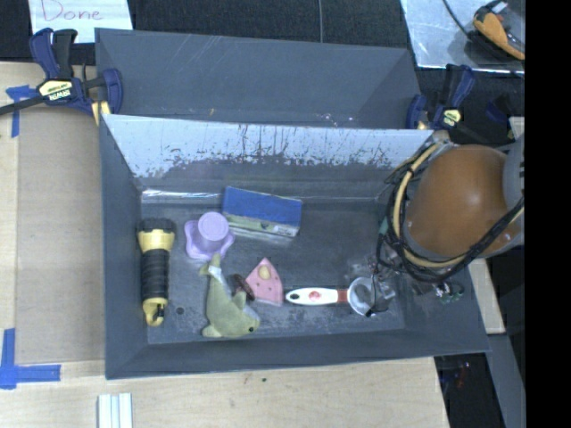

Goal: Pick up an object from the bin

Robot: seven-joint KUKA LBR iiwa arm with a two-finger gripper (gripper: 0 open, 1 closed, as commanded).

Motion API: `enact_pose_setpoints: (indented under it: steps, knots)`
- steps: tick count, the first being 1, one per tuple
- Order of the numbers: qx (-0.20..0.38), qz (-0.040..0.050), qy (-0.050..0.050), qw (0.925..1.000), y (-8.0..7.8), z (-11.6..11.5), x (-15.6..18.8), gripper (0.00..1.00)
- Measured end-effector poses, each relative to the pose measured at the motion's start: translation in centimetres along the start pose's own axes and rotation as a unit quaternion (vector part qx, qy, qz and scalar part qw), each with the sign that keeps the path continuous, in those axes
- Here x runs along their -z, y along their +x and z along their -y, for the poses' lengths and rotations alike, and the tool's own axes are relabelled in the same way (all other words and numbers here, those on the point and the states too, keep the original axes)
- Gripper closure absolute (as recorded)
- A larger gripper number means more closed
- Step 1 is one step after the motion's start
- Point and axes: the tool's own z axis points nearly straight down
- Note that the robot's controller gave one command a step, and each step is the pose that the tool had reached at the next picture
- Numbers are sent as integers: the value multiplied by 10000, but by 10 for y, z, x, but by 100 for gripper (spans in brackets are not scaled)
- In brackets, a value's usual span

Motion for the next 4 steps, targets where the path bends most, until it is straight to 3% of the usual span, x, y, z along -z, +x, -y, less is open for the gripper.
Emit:
enact_pose_setpoints:
  steps: [1, 4]
  knots:
    - [208, 6, -10, 9998, -17, -43, -46, 100]
    - [86, 44, 26, 10000, -15, -40, -48, 100]
